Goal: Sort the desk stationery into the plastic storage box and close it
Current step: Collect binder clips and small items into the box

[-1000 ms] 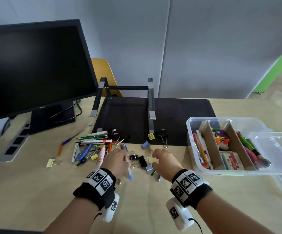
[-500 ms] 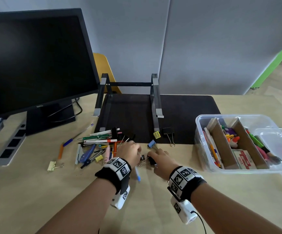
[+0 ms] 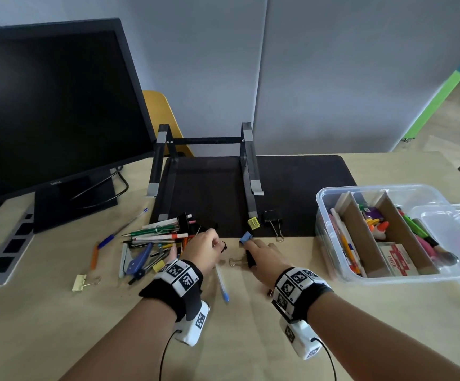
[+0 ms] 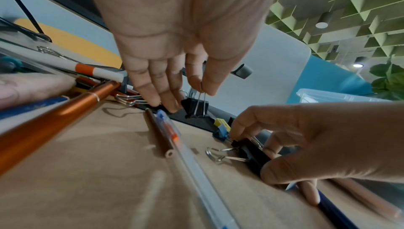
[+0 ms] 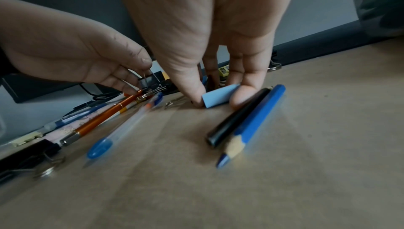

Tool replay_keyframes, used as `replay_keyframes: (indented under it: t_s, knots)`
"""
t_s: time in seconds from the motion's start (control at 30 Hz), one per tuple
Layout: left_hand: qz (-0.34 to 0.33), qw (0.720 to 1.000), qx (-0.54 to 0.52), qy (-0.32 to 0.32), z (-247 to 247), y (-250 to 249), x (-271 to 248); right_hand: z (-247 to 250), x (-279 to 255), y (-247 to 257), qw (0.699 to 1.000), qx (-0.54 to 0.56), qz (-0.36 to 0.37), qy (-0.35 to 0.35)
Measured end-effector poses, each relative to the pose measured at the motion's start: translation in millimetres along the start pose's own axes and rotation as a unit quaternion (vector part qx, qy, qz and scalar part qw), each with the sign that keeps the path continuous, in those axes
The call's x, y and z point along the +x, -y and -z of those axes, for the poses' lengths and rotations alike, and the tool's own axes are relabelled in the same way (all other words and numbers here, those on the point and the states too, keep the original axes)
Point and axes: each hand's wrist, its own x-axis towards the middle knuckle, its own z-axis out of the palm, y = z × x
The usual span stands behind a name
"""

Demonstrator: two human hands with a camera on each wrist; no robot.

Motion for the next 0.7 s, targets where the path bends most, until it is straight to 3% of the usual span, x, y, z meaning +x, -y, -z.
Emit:
replay_keyframes:
  t_s: [0.17,0.47,0.7]
  knots:
    - [0.004,1.0,-0.006,-0.005,2.5,-5.2,-3.9,0.9,3.0,-2.0,1.0,0.018,-0.002,-0.007]
    - [-0.027,0.999,-0.03,0.006,5.7,-15.7,-1.0,18.0,-14.1,-9.7,0.989,0.12,-0.023,-0.082]
    - [-0.064,0.995,-0.051,-0.058,4.4,-38.2,-2.8,48.0,-45.8,-14.2,0.983,0.124,-0.016,-0.134]
